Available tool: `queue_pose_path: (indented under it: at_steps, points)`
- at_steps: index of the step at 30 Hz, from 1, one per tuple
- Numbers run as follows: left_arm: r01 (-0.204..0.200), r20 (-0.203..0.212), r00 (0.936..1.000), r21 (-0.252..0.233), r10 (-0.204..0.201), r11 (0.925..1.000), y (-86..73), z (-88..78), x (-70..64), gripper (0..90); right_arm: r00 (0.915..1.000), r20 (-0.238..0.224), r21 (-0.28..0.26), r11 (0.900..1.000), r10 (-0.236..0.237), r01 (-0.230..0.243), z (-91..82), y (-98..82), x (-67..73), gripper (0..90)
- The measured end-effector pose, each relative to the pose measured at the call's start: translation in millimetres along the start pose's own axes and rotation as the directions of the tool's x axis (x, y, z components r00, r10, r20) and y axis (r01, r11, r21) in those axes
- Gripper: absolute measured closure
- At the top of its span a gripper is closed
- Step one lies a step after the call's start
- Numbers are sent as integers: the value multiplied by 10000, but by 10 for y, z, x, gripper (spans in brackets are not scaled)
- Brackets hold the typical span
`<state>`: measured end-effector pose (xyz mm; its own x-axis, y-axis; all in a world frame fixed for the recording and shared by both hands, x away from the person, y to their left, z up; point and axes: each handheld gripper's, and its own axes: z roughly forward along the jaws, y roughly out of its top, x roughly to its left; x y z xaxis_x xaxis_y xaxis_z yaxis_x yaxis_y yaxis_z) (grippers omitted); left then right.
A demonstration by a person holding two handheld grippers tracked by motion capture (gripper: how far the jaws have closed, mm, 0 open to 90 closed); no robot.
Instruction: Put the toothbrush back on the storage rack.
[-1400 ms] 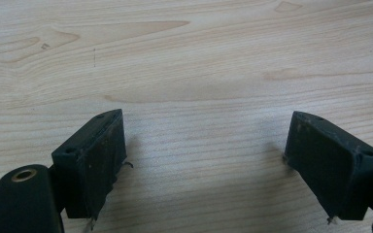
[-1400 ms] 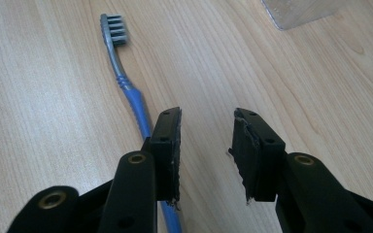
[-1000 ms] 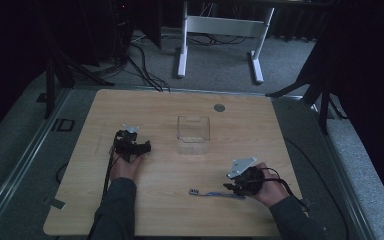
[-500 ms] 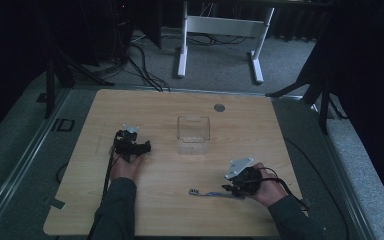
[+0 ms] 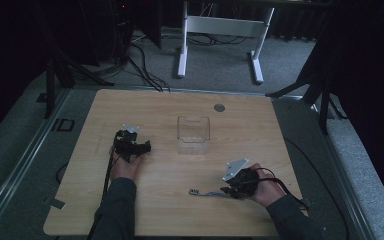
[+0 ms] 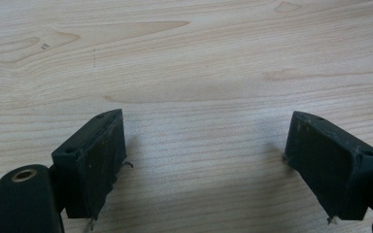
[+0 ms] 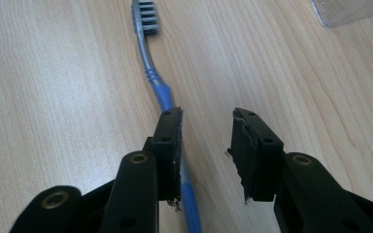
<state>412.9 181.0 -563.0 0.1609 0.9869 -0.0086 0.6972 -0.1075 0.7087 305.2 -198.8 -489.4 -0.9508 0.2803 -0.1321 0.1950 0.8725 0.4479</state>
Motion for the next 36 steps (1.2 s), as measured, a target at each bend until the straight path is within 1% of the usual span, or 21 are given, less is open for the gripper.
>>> queue_pose_path:
  at_steps: [18, 36]
  points:
    - [2, -1, 10000, 0, -2, 10000, 0, 0, 0, 150, 9983, -486, 543, 9980, -311, 338, 31, 65, 24, 665]
    - [0, -2, 10000, 0, 0, 10000, 0, 0, 0, 150, 9961, -662, 758, 9951, -585, 634, 22, 146, 1, 667]
